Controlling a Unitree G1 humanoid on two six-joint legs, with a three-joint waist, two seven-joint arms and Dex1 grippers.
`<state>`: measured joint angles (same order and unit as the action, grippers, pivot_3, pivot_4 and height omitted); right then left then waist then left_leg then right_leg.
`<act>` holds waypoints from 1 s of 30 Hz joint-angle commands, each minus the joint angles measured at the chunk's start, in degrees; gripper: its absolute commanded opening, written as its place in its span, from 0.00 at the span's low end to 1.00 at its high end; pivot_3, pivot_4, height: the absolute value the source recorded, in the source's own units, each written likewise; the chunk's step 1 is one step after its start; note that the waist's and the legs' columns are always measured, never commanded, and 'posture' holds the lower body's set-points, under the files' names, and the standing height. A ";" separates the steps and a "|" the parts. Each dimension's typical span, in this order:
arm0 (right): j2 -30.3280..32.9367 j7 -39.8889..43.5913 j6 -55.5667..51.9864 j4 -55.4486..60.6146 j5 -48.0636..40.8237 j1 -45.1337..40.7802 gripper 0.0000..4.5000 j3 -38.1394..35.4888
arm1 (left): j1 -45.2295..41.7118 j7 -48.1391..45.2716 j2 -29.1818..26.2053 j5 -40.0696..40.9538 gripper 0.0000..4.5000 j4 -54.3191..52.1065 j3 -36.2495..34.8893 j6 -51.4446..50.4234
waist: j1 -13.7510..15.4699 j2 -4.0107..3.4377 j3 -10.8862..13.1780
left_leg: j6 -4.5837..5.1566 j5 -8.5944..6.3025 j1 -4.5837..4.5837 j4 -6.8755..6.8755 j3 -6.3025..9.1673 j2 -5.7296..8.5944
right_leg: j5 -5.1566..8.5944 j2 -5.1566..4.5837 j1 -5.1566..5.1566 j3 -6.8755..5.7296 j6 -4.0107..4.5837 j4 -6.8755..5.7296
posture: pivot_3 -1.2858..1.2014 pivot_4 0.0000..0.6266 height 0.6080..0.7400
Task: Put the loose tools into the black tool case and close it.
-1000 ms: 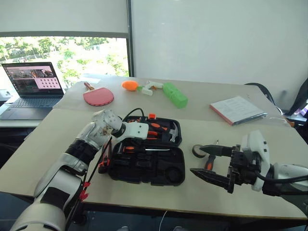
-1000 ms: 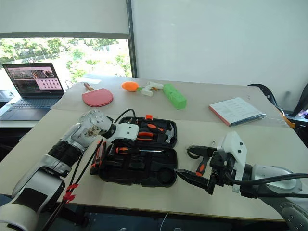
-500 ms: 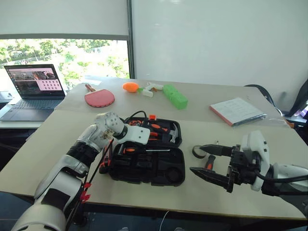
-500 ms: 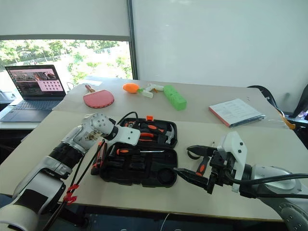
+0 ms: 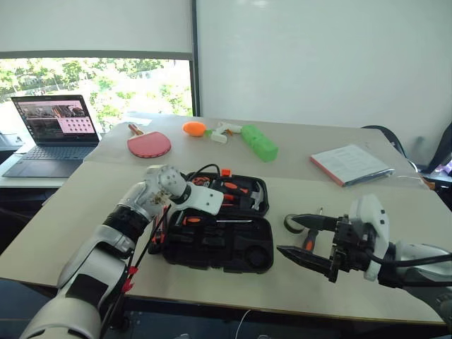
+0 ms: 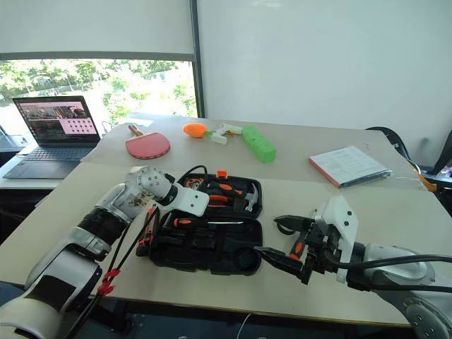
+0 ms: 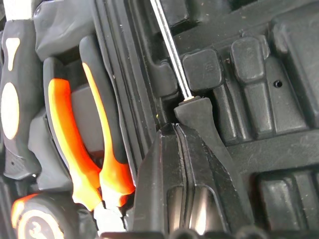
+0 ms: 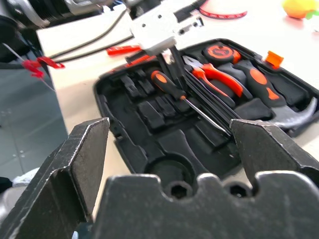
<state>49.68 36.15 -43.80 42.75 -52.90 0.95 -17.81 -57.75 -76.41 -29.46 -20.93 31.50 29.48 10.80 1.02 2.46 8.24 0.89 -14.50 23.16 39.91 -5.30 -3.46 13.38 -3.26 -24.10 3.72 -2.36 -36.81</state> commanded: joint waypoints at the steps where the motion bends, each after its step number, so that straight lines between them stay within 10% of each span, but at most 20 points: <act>1: -1.14 -0.44 2.00 -0.34 1.68 0.09 1.00 -0.13 | 2.04 -0.15 2.25 -2.59 0.02 2.87 4.28 2.32 | 0.07 -0.12 -0.13 | 0.01 0.00 0.00 0.00 0.00 0.03 | 0.01 -0.03 0.00 0.00 -0.01 0.00 | 0.52 0.24 1.00; 16: -2.69 -3.95 0.28 -0.68 5.55 1.72 1.00 -2.82 | -1.40 -5.10 4.59 8.66 0.02 4.43 -7.03 -9.46 | 0.20 -0.50 -0.48 | 0.32 0.14 0.27 0.00 0.41 0.56 | 0.17 -0.15 0.04 0.28 -0.31 0.01 | 0.52 0.24 1.00; 23: -5.59 -18.85 -10.77 0.95 2.21 7.39 1.00 -12.84 | -5.15 -16.09 -3.55 36.62 0.45 -10.57 -19.59 -42.68 | -1.00 -0.44 -0.36 | 0.36 0.12 0.99 -0.03 0.73 0.56 | 0.36 -0.09 -0.55 0.17 -0.35 -0.01 | 0.52 0.24 1.00; 30: -17.15 -38.08 -19.97 1.25 -0.25 5.30 1.00 -11.95 | -5.20 -16.09 -10.44 52.04 0.97 -19.76 -19.26 -52.03 | -1.74 -0.52 -0.32 | 0.35 0.13 0.86 -0.09 1.23 0.64 | 0.42 -0.10 -0.44 0.19 -0.32 -0.16 | 0.52 0.24 1.00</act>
<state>34.07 3.07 -61.75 42.37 -52.12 7.33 -29.74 -62.27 -92.31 -38.88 27.31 14.77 10.59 -39.38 -0.72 1.94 7.92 1.23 -14.36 23.97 39.84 -4.05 -2.81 13.80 -3.36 -24.49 3.92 -2.67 -37.01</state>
